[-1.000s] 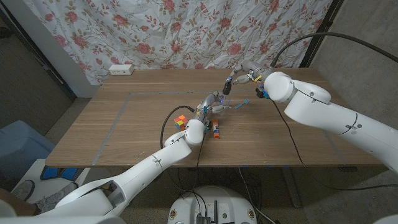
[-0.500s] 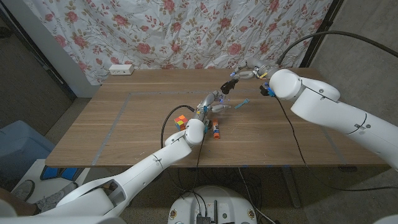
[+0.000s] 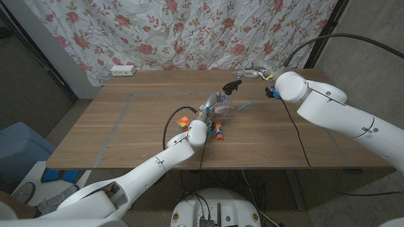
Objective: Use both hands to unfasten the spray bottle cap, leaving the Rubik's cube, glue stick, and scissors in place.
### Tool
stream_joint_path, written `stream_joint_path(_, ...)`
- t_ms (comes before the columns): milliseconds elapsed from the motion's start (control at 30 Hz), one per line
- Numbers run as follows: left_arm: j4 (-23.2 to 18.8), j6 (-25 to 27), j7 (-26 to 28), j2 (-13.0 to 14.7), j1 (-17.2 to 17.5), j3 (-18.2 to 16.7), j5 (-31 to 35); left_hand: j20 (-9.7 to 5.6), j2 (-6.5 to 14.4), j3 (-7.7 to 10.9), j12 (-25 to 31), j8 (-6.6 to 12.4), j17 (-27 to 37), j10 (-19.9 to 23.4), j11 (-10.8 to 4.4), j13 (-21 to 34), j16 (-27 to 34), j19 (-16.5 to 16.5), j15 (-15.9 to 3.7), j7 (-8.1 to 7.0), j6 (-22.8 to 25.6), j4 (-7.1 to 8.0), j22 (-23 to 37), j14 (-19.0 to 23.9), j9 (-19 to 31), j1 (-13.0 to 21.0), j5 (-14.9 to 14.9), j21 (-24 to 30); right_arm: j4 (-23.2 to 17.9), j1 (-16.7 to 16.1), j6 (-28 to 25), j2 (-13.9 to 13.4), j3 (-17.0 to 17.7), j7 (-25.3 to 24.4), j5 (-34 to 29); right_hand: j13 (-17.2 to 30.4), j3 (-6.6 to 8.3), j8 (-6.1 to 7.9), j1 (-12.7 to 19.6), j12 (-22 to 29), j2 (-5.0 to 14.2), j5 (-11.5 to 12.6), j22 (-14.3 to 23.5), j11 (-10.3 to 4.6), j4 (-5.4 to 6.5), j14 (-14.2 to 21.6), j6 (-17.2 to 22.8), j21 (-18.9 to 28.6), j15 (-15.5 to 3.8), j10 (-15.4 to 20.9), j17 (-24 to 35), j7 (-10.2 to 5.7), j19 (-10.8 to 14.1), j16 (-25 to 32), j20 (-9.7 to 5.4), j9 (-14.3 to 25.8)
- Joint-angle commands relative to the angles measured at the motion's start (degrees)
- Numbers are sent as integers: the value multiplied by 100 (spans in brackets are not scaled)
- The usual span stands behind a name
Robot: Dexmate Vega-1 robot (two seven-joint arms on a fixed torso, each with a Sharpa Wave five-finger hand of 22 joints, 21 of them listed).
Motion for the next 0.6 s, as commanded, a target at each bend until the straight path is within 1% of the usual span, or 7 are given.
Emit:
stream_joint_path(33, -16, 22, 9, 4, 12, -4, -14, -154, 460, 67, 19, 35, 17, 176, -153, 22, -4, 47, -539, 54, 120, 0, 13, 38, 20, -342, -25, -18, -166, -52, -391, 66, -162, -310, -222, 12, -83, 118, -210, 51, -25, -92, 30, 26, 39, 76, 175, 23, 34, 113, 12, 120, 66, 50, 6, 65)
stream_joint_path(133, -10, 9, 1, 5, 10, -1, -19, -152, 469, 68, 17, 36, 23, 175, -142, 23, -3, 44, -541, 57, 119, 3, 13, 35, 17, -342, -25, -19, -172, -91, -330, 45, -149, -339, -209, 11, -99, 152, -273, 58, -25, -128, 31, 36, 49, 81, 243, 22, 33, 151, 14, 100, 79, 49, 5, 84)
stream_joint_path(267, -8, -1, -17, 8, 9, 4, -26, -152, 469, 68, 14, 37, 24, 172, -134, 24, -4, 47, -539, 58, 118, 1, 13, 36, 13, -341, -25, -18, -180, -80, -263, -6, -182, -302, -222, 11, -102, -16, -322, 4, -34, -194, 30, 42, 3, 21, -105, 12, 61, 57, 8, -13, 86, 10, 8, 59)
stream_joint_path(333, -12, 7, -15, 8, 12, 4, -25, -151, 473, 69, 17, 37, 27, 184, -141, 25, -3, 49, -533, 59, 119, 2, 13, 36, 8, -341, -26, -18, -196, -2, -284, -48, -240, -197, -235, 11, -48, -157, -229, -38, -28, -220, 28, 67, -127, -46, -392, -7, 84, -63, -10, -49, 56, -35, 8, 37)
stream_joint_path(367, -15, 7, -16, 9, 14, 2, -29, -151, 472, 68, 16, 39, 28, 183, -154, 25, -3, 47, -535, 66, 121, 1, 13, 37, 6, -341, -26, -19, -195, 30, -292, -60, -263, -159, -243, 11, -29, -200, -197, -55, -23, -223, 28, 88, -166, -60, -481, -11, 94, -120, -15, -78, 44, -46, 10, 32)
stream_joint_path(500, -22, 8, -11, 17, 20, -2, -25, -152, 466, 68, 12, 39, 25, 178, -151, 26, -9, 48, -530, 51, 116, 1, 13, 35, 4, -345, -27, -18, -188, 91, -254, -97, -290, -65, -253, 11, 41, -298, -69, -73, -8, -219, 27, 122, -307, -117, -675, -21, 105, -243, -33, -133, 10, -85, 9, 17)
stream_joint_path(600, -28, 12, -8, 20, 23, -4, -25, -153, 468, 68, 4, 44, 28, 161, -135, 26, -10, 50, -535, 54, 118, 1, 13, 33, 5, -345, -27, -18, -168, 133, -152, -149, -299, 34, -255, 12, 79, -341, 9, -75, -5, -206, 27, 138, -384, -165, -764, -23, 106, -284, -42, -170, -4, -111, 8, 12)
